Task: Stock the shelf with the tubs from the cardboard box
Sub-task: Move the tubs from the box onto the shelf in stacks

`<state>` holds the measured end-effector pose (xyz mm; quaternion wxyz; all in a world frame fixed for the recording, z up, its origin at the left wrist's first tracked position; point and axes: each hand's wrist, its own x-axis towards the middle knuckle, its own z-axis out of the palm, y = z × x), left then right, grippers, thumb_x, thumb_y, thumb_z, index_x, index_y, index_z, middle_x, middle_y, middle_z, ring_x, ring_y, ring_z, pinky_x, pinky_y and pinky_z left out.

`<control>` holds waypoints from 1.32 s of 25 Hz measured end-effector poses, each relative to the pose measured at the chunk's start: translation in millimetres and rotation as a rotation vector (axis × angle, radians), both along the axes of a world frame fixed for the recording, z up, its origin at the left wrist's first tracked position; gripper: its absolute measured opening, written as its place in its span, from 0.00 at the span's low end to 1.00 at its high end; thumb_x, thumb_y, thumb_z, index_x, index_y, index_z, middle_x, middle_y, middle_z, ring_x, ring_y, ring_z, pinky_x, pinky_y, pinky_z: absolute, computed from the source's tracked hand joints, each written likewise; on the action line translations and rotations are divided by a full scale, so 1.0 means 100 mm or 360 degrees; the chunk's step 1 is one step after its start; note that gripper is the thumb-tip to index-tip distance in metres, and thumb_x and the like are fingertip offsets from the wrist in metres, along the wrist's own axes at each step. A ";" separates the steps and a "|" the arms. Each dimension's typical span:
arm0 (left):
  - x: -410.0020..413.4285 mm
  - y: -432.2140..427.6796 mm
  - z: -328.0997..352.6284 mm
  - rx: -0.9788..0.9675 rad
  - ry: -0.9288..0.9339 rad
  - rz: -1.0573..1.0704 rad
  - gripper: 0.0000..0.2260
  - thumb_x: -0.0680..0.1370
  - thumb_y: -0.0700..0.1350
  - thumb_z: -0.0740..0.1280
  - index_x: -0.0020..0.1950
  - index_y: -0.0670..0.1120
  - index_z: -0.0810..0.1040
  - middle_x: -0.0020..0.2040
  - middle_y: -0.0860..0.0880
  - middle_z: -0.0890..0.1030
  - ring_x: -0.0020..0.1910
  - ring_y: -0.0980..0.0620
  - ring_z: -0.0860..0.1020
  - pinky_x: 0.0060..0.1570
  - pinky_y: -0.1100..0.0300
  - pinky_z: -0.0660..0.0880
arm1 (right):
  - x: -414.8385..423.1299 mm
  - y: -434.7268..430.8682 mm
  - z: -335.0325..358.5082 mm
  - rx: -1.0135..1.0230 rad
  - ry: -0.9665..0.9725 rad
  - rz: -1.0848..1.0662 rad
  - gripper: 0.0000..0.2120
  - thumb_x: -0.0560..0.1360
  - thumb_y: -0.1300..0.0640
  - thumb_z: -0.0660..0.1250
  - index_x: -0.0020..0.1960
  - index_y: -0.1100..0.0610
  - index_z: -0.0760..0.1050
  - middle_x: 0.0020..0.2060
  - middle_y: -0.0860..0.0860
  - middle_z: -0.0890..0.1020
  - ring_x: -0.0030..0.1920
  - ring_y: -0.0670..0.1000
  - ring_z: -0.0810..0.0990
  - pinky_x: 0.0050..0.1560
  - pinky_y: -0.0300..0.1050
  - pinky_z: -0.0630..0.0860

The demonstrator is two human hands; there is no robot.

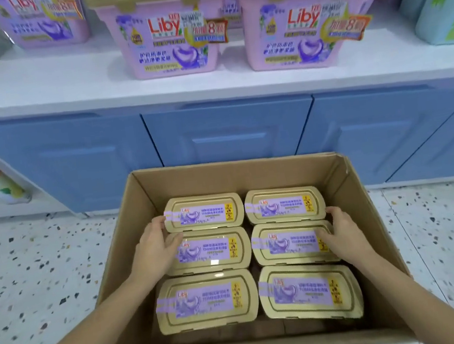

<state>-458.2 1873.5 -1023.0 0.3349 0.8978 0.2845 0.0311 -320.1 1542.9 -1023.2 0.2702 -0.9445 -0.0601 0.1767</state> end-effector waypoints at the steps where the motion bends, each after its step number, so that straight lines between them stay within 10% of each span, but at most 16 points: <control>1: -0.02 -0.01 -0.08 -0.0008 0.0106 -0.0001 0.21 0.75 0.48 0.66 0.66 0.42 0.68 0.61 0.43 0.75 0.60 0.44 0.74 0.54 0.52 0.69 | -0.02 -0.03 -0.09 -0.0039 0.0039 -0.0017 0.27 0.74 0.56 0.65 0.69 0.62 0.62 0.65 0.63 0.71 0.65 0.61 0.70 0.59 0.50 0.69; 8: -0.11 0.01 -0.44 -0.0138 0.0473 0.0159 0.29 0.76 0.50 0.65 0.71 0.37 0.61 0.66 0.36 0.73 0.65 0.37 0.71 0.59 0.49 0.68 | -0.05 -0.06 -0.34 -0.0005 0.0408 -0.0359 0.28 0.75 0.54 0.64 0.69 0.66 0.59 0.64 0.63 0.73 0.64 0.63 0.71 0.59 0.52 0.69; 18: -0.20 0.09 -0.64 -0.0791 0.0401 0.0514 0.18 0.77 0.50 0.63 0.56 0.36 0.78 0.56 0.36 0.80 0.55 0.37 0.78 0.59 0.45 0.73 | -0.06 -0.12 -0.45 0.0144 0.0480 -0.0503 0.18 0.78 0.55 0.59 0.59 0.69 0.72 0.57 0.64 0.79 0.55 0.62 0.77 0.56 0.54 0.73; 33: -0.26 0.12 -0.01 -0.0138 0.0267 0.0265 0.17 0.77 0.53 0.61 0.45 0.40 0.80 0.43 0.41 0.83 0.40 0.38 0.81 0.47 0.46 0.78 | -0.10 -0.12 0.29 -0.0076 -0.0234 -0.0181 0.16 0.76 0.50 0.61 0.41 0.63 0.74 0.33 0.55 0.76 0.42 0.61 0.77 0.36 0.46 0.67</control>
